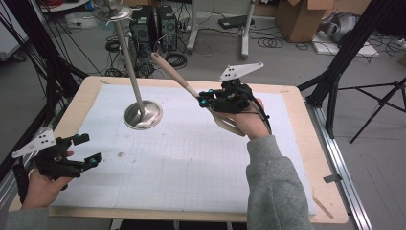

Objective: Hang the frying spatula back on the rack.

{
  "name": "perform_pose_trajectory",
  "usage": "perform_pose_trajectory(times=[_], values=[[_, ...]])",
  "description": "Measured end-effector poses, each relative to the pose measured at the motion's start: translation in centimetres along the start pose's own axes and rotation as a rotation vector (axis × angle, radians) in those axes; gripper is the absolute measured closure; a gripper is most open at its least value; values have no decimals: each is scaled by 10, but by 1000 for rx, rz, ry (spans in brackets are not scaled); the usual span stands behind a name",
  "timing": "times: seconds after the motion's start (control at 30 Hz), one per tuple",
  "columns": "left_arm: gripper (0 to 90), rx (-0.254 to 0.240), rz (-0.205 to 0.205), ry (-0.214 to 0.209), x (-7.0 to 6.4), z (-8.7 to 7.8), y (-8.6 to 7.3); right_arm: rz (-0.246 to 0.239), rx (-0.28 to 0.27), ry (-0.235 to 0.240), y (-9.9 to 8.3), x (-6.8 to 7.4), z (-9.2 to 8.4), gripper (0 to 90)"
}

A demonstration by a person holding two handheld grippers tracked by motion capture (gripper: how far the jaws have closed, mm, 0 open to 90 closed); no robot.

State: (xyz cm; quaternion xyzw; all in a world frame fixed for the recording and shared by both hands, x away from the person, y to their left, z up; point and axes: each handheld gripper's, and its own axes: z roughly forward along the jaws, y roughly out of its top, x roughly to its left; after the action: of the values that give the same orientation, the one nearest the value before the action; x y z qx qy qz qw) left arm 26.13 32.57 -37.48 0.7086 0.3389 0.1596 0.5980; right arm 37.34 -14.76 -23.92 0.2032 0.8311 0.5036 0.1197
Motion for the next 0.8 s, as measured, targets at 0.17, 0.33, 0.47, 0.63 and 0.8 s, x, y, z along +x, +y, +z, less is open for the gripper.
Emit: perform_pose_trajectory(times=[0.17,0.33,0.47,0.63,0.8], values=[[18,0,-2,0,0,0,0,6,-14,-10,10,0,-2,778],[18,-6,-7,3,0,-2,-1,1,-28,-14,22,0,-3,778],[18,-4,-8,-2,0,-1,-1,3,-27,-15,30,0,0,778],[18,-6,-6,-4,0,-2,-2,-2,-32,-18,36,0,4,778],[18,-10,-5,-6,-2,-1,-1,-2,-41,-25,42,-2,7,778]])
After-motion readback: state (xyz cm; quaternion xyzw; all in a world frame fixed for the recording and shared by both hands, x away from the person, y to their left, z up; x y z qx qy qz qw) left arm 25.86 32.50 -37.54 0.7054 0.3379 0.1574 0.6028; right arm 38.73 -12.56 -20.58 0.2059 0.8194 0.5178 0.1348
